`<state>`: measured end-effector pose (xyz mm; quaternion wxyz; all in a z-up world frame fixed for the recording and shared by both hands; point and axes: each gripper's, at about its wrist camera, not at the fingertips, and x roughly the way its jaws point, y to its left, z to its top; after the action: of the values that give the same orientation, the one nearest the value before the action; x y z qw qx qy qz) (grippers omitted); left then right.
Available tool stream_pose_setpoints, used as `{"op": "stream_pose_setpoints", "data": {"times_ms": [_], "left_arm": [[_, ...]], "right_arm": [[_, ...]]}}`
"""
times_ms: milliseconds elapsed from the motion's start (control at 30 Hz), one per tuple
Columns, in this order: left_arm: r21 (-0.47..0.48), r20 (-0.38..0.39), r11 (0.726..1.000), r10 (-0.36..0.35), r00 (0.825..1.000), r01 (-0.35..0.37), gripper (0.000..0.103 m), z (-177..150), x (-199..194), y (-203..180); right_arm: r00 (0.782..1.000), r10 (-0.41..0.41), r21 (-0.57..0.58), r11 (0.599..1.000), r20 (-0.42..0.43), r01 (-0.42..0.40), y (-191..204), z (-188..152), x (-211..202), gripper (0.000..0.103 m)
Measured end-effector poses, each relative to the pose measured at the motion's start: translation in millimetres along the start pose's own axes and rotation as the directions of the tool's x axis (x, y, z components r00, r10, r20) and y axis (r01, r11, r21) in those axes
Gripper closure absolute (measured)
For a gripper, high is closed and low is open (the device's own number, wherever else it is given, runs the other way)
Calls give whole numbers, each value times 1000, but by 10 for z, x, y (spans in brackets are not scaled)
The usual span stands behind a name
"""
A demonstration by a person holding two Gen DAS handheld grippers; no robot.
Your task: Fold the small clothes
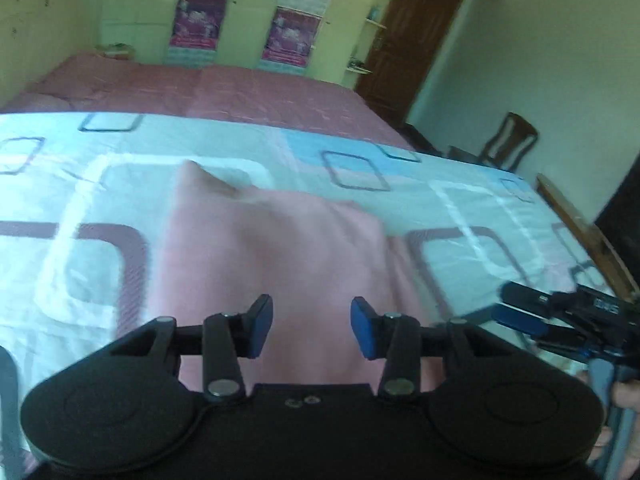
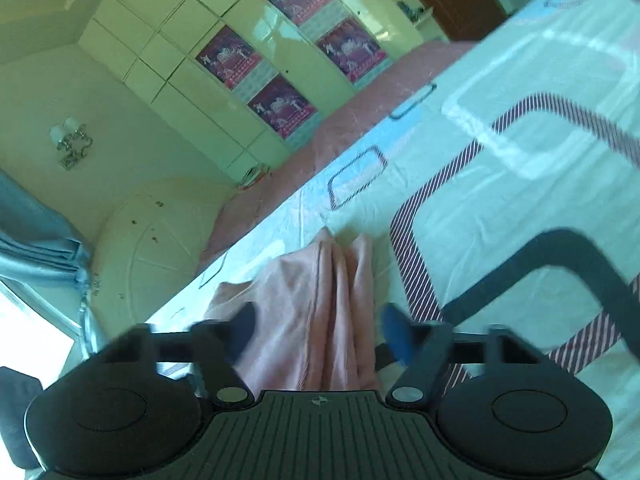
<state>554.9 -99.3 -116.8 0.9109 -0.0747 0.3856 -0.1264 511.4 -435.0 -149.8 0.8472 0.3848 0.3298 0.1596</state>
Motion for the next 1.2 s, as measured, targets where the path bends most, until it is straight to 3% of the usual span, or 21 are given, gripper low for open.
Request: {"op": "stream_pose_setpoints", "data": {"times_ms": [67,167,233,300,633,667,733,800,867,933,1067,1133,1200], "left_arm": [[-41,-13,997,64,998,-64,61,81,60,327],[-95,-66,994,55,996,-61,64,46,234,635],[-120,-93,992,33,995,-44,67,6,351,710],[-103,-117,992,58,991,-70,66,-63,449,747],[-186,-98,982,14,995,-32,60,-222,424,956],[-178,-99,983,17,995,-34,60,-214,423,944],[-134,-91,989,42,995,-54,63,-165,385,861],[-55,-43,995,79,996,-81,74,-107,281,725],[15,39,998,56,998,-57,76,-37,146,579],[77,44,997,28,999,-31,76,46,151,433],[177,-80,982,-45,996,58,75,71,427,140],[218,-113,974,-29,993,53,75,-50,577,30],[237,-105,971,0,994,25,75,-114,614,-13]], "right_arm": [[999,16,-18,1000,-43,-16,59,-28,141,53],[992,22,-64,998,-124,-30,162,-72,445,52],[984,12,-74,997,-177,-25,169,-102,666,53],[976,-5,-85,996,-217,-14,167,-123,824,52],[951,-35,-161,987,-308,-15,235,-194,1162,53],[951,-48,-184,983,-306,-9,282,-200,1210,59],[947,-90,-279,960,-307,0,421,-221,1259,91],[953,-142,-417,909,-268,18,631,-262,1228,91],[964,-153,-501,865,-217,24,796,-258,1101,91],[972,-153,-542,840,-177,34,874,-213,941,91],[974,-171,-535,842,-149,66,747,-108,710,91],[962,-211,-483,870,-173,104,502,-99,755,91],[950,-210,-431,897,-232,93,313,-151,847,91]]}}
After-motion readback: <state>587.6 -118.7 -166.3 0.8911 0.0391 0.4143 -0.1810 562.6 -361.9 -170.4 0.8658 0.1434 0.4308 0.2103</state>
